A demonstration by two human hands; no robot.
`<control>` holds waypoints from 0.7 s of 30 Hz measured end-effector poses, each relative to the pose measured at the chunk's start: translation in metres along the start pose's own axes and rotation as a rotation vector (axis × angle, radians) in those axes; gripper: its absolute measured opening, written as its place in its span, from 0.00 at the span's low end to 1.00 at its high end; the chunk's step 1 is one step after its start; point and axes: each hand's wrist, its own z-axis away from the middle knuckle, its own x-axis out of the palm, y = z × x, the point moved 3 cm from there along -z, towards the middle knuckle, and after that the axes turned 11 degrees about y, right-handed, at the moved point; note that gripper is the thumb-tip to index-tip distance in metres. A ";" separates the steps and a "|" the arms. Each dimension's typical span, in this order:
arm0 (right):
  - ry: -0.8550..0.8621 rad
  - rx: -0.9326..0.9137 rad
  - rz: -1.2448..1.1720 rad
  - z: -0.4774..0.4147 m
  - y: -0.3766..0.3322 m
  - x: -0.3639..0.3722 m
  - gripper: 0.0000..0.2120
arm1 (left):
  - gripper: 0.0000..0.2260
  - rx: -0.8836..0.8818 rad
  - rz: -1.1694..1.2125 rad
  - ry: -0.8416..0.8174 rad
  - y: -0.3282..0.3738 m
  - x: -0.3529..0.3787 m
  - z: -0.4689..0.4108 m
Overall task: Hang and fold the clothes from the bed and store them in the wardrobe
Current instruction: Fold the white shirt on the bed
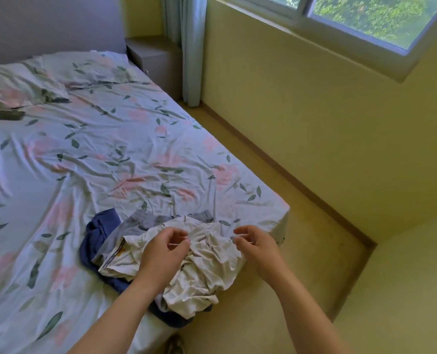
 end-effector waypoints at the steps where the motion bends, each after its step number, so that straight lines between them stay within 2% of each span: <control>1: -0.007 -0.001 0.008 -0.011 -0.001 0.000 0.10 | 0.05 -0.006 -0.002 0.004 0.001 0.003 -0.008; 6: -0.072 0.005 0.061 -0.059 -0.002 -0.002 0.10 | 0.04 -0.060 -0.020 0.052 0.003 0.015 -0.039; 11: -0.190 -0.014 0.132 -0.119 0.002 -0.002 0.08 | 0.03 -0.113 -0.055 0.168 0.002 0.032 -0.066; 21: -0.463 -0.162 0.340 -0.255 0.001 0.006 0.10 | 0.02 -0.351 -0.061 0.393 -0.009 0.095 -0.092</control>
